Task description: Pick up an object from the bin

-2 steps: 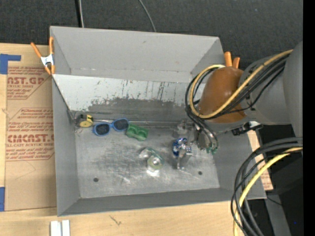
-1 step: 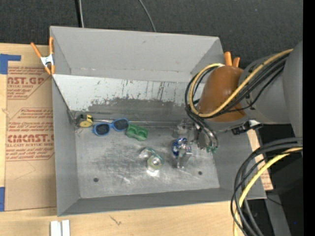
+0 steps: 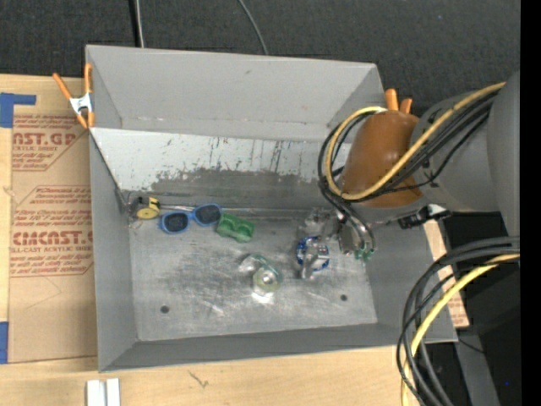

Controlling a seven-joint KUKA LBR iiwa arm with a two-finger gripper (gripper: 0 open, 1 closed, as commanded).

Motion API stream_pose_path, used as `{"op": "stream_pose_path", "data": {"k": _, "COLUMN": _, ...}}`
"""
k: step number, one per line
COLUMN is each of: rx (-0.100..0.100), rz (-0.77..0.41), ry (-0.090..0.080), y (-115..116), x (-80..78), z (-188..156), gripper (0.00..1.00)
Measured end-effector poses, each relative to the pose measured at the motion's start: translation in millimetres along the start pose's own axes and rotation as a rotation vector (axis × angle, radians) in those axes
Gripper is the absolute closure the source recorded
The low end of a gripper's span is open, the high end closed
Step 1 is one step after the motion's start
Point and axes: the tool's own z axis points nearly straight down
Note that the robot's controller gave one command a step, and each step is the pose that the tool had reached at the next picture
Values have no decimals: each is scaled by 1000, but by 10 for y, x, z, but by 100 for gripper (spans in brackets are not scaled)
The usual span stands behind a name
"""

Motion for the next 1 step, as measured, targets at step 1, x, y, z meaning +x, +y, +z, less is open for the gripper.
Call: {"op": "stream_pose_path", "data": {"k": 1, "rx": 1, "rz": -1, "ry": 7, "y": 7, "x": -39, "z": -824, "gripper": 100}}
